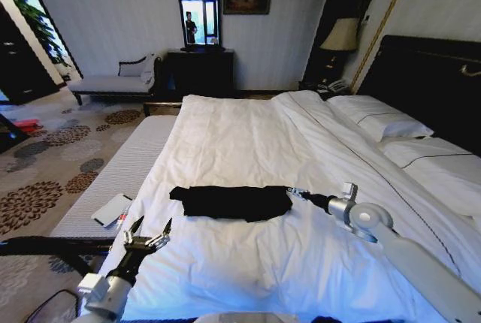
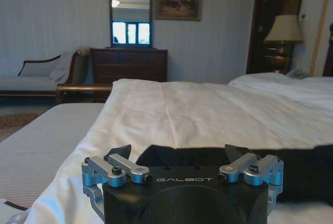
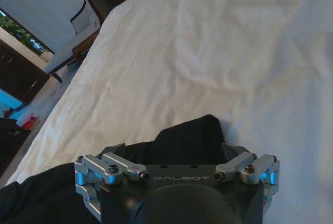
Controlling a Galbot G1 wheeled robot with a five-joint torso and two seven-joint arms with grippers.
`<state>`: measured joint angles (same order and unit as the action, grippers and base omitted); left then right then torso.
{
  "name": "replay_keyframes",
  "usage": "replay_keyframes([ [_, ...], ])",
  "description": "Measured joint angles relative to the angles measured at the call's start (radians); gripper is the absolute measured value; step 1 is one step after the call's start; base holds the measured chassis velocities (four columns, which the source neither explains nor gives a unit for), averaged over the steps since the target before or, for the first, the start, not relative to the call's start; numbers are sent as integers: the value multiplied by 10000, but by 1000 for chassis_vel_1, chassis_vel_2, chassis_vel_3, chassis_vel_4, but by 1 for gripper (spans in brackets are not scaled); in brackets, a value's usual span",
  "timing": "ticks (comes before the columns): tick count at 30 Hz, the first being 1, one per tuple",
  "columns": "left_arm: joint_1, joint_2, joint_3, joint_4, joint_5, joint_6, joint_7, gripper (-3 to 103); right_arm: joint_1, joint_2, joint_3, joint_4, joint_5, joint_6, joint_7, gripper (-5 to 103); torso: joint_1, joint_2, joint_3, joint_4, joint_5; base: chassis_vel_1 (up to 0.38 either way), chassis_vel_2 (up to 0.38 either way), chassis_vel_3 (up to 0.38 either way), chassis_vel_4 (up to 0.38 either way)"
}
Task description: Fold the clothes on the bed.
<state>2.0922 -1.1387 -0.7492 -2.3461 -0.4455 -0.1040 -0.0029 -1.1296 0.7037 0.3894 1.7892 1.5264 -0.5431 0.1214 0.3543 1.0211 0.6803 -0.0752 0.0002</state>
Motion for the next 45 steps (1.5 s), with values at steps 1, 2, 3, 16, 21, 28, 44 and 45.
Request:
replay_keyframes([
  [1,0,0,0,0,0,0,0,100,0,0,0,0,0,0,0,100,0,0,0,0,0,0,0,0,0],
  [2,161,2,8,0,166,-149,29,100,111,114,-118,-127,-56,0,-3,100,-1,0,0,2,0,0,0,0,0],
  [3,240,4,20,0,262,-239,35,100,176,162,-208,-211,-99,-1,-15,100,-1,0,0,2,0,0,0,0,0],
  [16,343,23,67,20,404,-397,35,100,826,506,-1169,-1629,-816,91,-455,100,1,0,0,-3,-3,0,0,0,0],
  [21,333,26,70,20,395,-394,33,100,755,607,-1206,-1946,-1000,146,-659,100,1,0,0,-3,-2,0,0,0,0],
  [28,324,31,73,19,384,-377,28,100,228,863,-1061,-1092,-1032,170,-633,100,0,0,0,-4,-3,0,0,0,0],
  [44,317,33,74,11,371,-358,20,100,623,1286,-1662,-1327,-1448,116,-382,103,0,0,0,-2,-3,0,0,0,0],
  [45,317,32,74,10,370,-357,20,100,587,1291,-1664,-1327,-1486,116,-383,99,1,0,0,-3,-2,0,0,0,0],
])
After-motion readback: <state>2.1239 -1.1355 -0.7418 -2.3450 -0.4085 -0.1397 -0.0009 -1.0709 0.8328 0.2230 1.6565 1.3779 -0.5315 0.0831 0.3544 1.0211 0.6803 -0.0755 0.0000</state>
